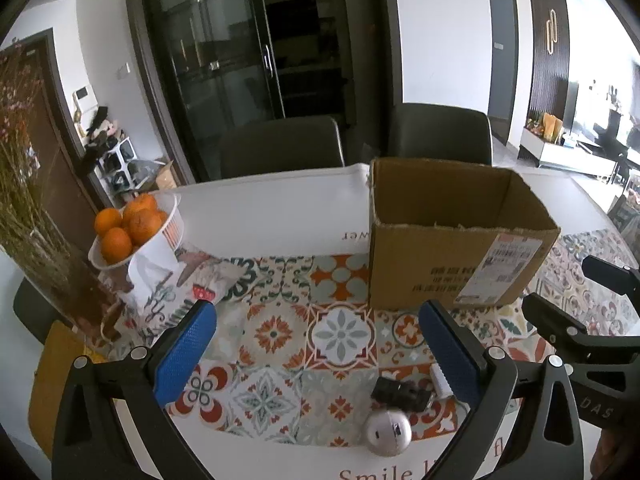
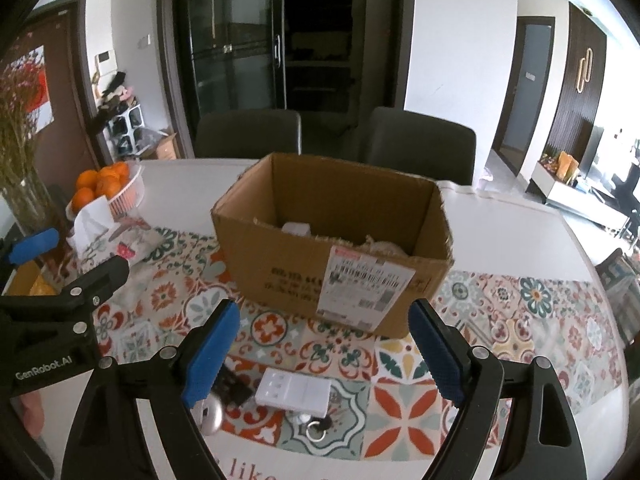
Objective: Organize rigid objects
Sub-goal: 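Withdraw both open tools from the box toward the remaining items, then lower the right tool onto the white power bank and close on it, then close the left tool around the silver egg-shaped gadget and lift it, then carry the silver gadget in the left tool while the right tool carries the power bank to the box, then open the left tool over the box while the right tool releases the power bank, then withdraw both open tools from the box back over the table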
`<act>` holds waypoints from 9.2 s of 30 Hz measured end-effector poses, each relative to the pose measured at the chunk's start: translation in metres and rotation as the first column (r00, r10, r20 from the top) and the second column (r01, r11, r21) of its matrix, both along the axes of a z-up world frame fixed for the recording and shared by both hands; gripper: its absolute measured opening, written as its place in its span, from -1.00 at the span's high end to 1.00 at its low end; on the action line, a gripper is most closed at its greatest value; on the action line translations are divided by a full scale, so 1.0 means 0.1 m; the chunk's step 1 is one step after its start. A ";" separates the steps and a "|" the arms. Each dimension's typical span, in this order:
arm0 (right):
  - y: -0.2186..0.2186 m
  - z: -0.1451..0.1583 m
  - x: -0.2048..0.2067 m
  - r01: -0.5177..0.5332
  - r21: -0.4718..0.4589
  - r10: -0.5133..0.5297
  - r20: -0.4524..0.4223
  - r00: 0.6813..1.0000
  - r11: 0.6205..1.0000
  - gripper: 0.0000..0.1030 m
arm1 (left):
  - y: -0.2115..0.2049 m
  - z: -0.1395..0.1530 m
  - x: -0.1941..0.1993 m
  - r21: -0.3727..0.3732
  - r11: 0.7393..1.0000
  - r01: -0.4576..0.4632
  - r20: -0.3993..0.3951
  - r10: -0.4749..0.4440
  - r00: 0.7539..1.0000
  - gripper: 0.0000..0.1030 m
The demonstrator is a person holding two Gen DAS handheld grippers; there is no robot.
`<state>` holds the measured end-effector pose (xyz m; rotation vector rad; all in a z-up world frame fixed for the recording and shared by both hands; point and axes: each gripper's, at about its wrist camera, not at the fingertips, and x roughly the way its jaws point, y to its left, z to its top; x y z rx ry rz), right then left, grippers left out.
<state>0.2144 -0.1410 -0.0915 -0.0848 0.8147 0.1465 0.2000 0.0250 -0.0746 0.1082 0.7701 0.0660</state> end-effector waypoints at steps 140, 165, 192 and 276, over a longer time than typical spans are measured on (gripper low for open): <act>0.12 -1.36 0.24 -0.014 0.017 0.018 -0.262 0.965 1.000 -0.50 | 0.13 -1.45 -0.03 -0.104 0.994 0.020 -0.383 -0.059 0.922 -0.93; -0.30 -1.37 -0.17 0.078 0.008 -0.072 -0.287 0.955 0.997 -0.50 | -0.38 -1.80 -0.03 -0.141 0.987 0.083 -0.474 -0.141 0.869 -0.10; -0.36 -0.55 -0.33 0.079 0.085 -0.069 -0.117 0.991 0.993 -0.50 | -0.38 -0.62 -0.13 -0.160 0.971 0.179 -0.197 -0.210 0.958 -0.06; -0.27 0.01 0.98 0.030 -0.008 -0.030 -0.037 0.999 1.000 -0.63 | -0.32 0.09 1.05 -0.021 0.997 0.078 -0.048 -0.079 0.996 -0.91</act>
